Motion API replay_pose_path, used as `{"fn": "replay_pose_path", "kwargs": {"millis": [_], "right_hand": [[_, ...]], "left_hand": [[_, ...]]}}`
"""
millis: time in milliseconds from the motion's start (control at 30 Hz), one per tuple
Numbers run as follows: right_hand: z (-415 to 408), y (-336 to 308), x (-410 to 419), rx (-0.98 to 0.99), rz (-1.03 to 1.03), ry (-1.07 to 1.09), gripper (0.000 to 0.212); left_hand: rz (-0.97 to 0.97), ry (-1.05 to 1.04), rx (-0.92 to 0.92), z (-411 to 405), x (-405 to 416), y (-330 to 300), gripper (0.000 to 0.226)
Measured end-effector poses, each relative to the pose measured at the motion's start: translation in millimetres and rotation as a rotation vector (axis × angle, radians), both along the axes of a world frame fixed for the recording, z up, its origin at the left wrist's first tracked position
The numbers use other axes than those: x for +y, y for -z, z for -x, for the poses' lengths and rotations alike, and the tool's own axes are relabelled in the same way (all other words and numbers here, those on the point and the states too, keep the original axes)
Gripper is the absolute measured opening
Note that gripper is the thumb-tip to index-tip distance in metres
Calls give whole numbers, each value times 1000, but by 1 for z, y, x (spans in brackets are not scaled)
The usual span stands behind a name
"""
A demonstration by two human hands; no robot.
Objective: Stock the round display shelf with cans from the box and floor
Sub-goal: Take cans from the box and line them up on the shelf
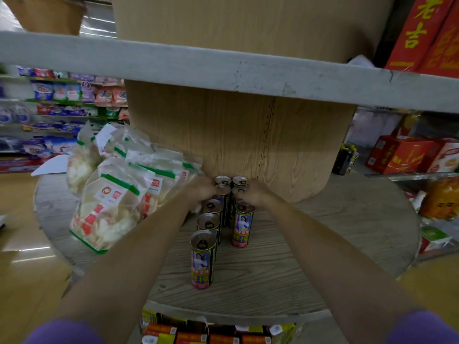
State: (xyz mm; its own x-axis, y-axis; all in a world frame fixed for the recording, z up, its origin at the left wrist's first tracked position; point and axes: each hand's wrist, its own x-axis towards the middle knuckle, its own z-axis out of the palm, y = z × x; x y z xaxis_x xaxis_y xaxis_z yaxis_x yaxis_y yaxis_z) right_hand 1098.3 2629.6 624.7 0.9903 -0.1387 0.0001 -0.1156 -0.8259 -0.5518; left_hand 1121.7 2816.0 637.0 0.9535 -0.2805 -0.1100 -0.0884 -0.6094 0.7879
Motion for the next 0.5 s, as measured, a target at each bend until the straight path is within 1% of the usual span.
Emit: {"fn": "replay_pose_path", "kwargs": {"millis": [33, 100, 167, 233, 267, 300, 333, 400, 433, 500], "right_hand": [[2, -5, 1, 20, -17, 29, 47], [8, -16, 2, 104, -16, 73, 55], [15, -24, 3, 285, -45, 55, 57], [22, -25, 6, 479, -163, 34, 63], [23, -23, 7, 513, -192, 20, 66], [22, -20, 9, 500, -186, 6, 68], [20, -18, 10, 462, -171, -5, 67], [21, -16, 14, 383, -145, -19, 62], [23, -16, 16, 349, -155, -20, 61], [26, -14, 18, 286, -184, -16, 60]], "left_hand": [[32, 7, 39, 1, 3, -4, 55], [48, 38, 136, 13, 5, -22, 53], [-21, 68, 252, 19, 9, -35, 59], [-101, 117, 382, 28, 12, -41, 73], [-129, 124, 414, 29, 12, -40, 79], [-137, 128, 409, 33, 9, -40, 74], [-153, 95, 354, 34, 6, -39, 59], [-169, 3, 161, 41, 0, -39, 22], [-159, -35, 88, 42, -3, -37, 14], [-111, -83, 55, 42, -6, -35, 18]]}}
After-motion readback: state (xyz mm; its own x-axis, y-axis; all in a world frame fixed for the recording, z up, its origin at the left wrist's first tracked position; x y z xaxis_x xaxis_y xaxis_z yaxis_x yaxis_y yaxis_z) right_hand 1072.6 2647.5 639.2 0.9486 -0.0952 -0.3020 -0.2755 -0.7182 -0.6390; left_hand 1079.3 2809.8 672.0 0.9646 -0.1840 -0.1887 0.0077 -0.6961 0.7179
